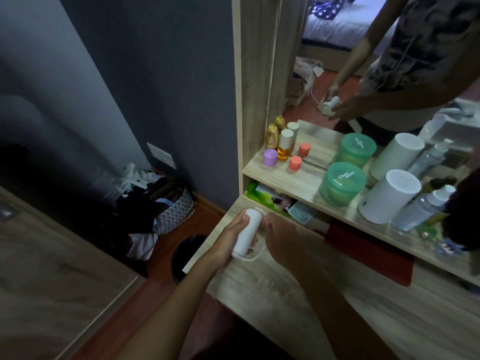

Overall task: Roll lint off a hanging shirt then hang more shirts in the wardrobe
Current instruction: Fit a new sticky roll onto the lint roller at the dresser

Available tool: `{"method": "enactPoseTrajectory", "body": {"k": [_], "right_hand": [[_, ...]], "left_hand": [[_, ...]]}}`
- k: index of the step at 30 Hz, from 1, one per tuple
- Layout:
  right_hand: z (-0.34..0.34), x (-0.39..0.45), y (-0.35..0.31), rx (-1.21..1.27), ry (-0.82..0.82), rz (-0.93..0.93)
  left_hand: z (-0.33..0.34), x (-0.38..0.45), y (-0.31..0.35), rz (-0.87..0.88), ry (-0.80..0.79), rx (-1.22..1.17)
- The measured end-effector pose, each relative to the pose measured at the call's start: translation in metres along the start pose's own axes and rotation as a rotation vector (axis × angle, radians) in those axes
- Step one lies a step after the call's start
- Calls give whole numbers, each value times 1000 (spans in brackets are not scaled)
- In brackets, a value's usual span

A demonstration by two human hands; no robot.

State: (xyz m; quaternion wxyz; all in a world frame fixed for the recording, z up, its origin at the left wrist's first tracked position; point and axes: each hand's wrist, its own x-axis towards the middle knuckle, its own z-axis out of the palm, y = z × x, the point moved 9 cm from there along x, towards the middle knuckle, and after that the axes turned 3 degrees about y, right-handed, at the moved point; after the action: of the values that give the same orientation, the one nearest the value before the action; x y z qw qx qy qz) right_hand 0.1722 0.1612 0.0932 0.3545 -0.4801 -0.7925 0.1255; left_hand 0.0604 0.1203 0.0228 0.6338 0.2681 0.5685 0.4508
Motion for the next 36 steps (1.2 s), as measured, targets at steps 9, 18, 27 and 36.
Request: {"method": "enactPoseTrajectory", "body": {"k": [9,18,27,36], "right_hand": [[14,-11,19,390,-300,312],[15,-2,17,272,-344,282],[21,-10,22,433,-307,338],[30,-10,20,486,-344,332]], "left_hand": [[-15,7,6,9,19,40],[-14,8,11,71,27,167],[-18,11,13,73,58,177],[-20,13,18,76,90,144]]}}
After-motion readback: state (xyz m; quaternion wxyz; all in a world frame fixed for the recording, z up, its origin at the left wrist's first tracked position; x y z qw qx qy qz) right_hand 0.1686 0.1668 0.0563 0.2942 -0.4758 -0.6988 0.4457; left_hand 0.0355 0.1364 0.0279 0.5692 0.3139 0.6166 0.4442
